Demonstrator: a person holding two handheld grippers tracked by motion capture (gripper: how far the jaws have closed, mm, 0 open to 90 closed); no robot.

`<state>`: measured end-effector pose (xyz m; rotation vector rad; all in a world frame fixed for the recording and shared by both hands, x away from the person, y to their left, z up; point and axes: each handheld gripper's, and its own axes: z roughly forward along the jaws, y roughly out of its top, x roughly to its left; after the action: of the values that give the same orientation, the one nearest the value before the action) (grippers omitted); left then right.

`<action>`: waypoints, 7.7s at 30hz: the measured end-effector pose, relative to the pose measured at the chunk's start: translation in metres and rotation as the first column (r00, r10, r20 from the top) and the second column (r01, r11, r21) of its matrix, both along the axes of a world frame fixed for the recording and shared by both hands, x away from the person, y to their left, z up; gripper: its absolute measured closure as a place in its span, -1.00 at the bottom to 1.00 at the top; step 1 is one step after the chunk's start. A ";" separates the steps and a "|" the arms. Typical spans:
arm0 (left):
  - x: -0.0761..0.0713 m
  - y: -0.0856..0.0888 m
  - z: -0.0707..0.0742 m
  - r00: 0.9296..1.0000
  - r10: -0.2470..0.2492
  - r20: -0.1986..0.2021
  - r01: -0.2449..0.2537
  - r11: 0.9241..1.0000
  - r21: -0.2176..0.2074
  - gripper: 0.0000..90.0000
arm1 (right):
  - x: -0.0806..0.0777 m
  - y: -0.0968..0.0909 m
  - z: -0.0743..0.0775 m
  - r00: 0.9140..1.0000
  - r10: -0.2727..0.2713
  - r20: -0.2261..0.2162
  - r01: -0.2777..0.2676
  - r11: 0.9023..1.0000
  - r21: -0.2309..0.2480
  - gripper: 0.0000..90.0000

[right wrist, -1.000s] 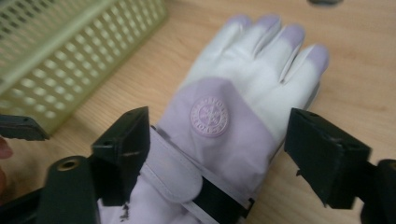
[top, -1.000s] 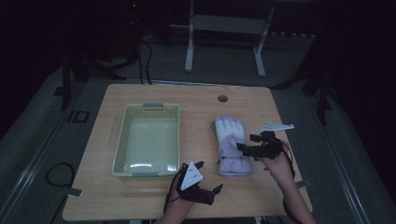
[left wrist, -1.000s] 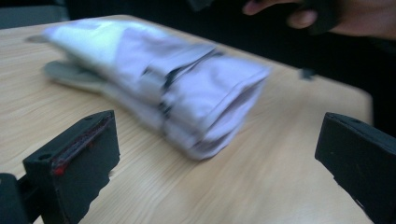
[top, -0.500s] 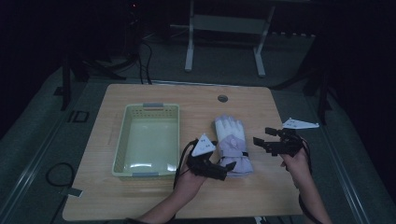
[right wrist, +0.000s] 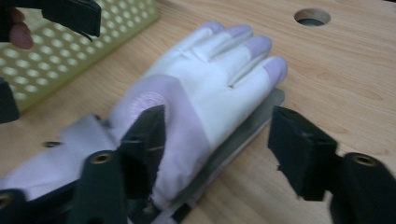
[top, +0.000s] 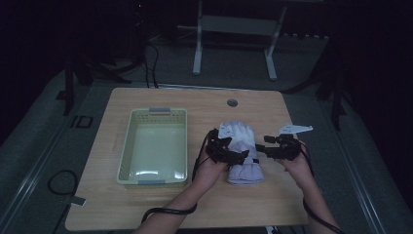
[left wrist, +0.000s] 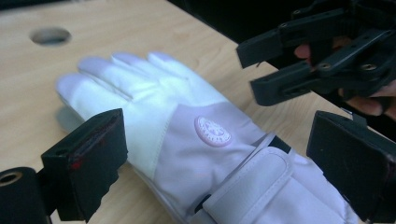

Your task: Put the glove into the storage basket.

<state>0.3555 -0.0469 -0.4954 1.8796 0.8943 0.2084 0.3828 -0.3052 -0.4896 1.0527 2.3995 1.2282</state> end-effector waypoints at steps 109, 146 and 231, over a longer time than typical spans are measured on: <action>0.007 0.186 0.085 0.976 0.002 -0.217 0.025 0.992 0.120 0.58 | 0.001 0.188 0.082 0.987 0.154 -0.044 -0.150 0.984 0.095 0.80; 0.005 0.254 -0.011 0.904 0.126 -0.408 -0.030 0.972 0.233 0.58 | 0.011 0.290 -0.011 0.956 0.206 -0.209 -0.221 0.974 -0.053 0.80; -0.069 0.056 -0.002 0.949 -0.308 -0.065 0.314 0.941 0.125 -0.97 | -0.016 0.106 -0.025 0.985 0.153 -0.074 -0.153 0.988 0.005 -0.68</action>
<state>0.2864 0.0094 -0.4973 2.1290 0.6119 0.0325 0.3671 -0.1990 -0.5141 0.9449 2.5796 1.2577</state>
